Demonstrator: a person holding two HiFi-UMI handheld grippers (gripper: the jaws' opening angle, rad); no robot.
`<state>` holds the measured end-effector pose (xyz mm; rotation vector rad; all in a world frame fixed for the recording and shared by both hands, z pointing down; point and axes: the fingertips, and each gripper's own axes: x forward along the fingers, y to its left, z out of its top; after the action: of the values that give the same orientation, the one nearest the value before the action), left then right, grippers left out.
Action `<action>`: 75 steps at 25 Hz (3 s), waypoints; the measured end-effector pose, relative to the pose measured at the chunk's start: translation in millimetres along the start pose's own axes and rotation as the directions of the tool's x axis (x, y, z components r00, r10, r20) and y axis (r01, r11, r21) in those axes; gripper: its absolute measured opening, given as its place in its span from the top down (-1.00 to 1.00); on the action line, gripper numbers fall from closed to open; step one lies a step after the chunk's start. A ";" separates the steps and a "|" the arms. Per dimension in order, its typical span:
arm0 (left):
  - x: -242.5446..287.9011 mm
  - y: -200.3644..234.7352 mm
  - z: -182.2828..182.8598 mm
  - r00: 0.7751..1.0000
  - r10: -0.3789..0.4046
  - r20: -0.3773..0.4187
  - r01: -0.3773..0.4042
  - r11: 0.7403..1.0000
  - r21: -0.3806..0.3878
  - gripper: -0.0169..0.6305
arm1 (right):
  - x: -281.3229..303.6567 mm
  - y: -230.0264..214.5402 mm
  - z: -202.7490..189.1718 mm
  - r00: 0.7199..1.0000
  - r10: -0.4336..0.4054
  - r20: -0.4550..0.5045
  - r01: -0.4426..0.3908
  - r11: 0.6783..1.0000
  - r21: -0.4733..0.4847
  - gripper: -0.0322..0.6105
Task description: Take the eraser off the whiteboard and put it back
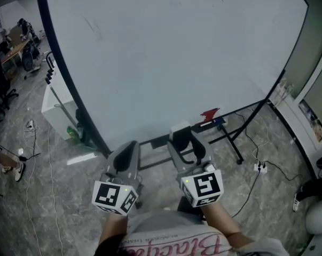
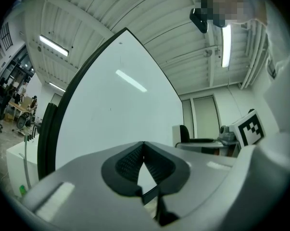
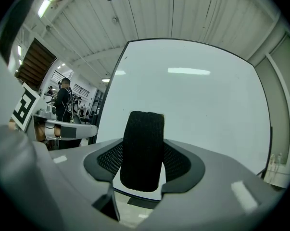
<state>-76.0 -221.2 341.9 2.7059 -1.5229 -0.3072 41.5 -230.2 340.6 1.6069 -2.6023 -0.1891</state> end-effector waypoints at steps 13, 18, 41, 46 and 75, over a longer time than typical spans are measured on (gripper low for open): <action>-2.2 5.9 -5.7 0.999 0.035 -0.013 -0.035 0.999 -0.010 0.95 | 64.3 -15.9 34.0 0.998 0.032 0.055 -0.026 0.995 -0.101 0.15; -3.6 7.0 -5.4 0.999 0.043 -0.015 -0.043 0.999 -0.010 0.95 | 92.7 -23.7 45.2 0.998 0.020 0.064 -0.011 0.990 -0.140 0.15; 2.6 11.5 -5.7 1.000 0.029 -0.009 -0.030 0.999 -0.028 0.95 | 137.6 -37.7 36.2 0.999 -0.018 0.044 0.025 0.987 -0.156 -0.02; -0.3 14.0 -3.9 0.999 0.037 0.008 -0.036 0.998 -0.050 0.96 | 122.6 -37.2 32.1 0.999 -0.025 0.042 0.030 0.993 -0.111 -0.18; 2.6 -20.2 -8.8 0.998 -0.057 -0.003 0.057 0.997 -0.053 0.95 | -10.3 18.1 -0.8 0.994 0.106 -0.028 -0.106 0.994 -0.008 0.90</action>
<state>-56.0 -213.6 347.8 2.7110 -1.4178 -0.3373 30.2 -213.0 344.0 1.4523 -2.6528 -0.1709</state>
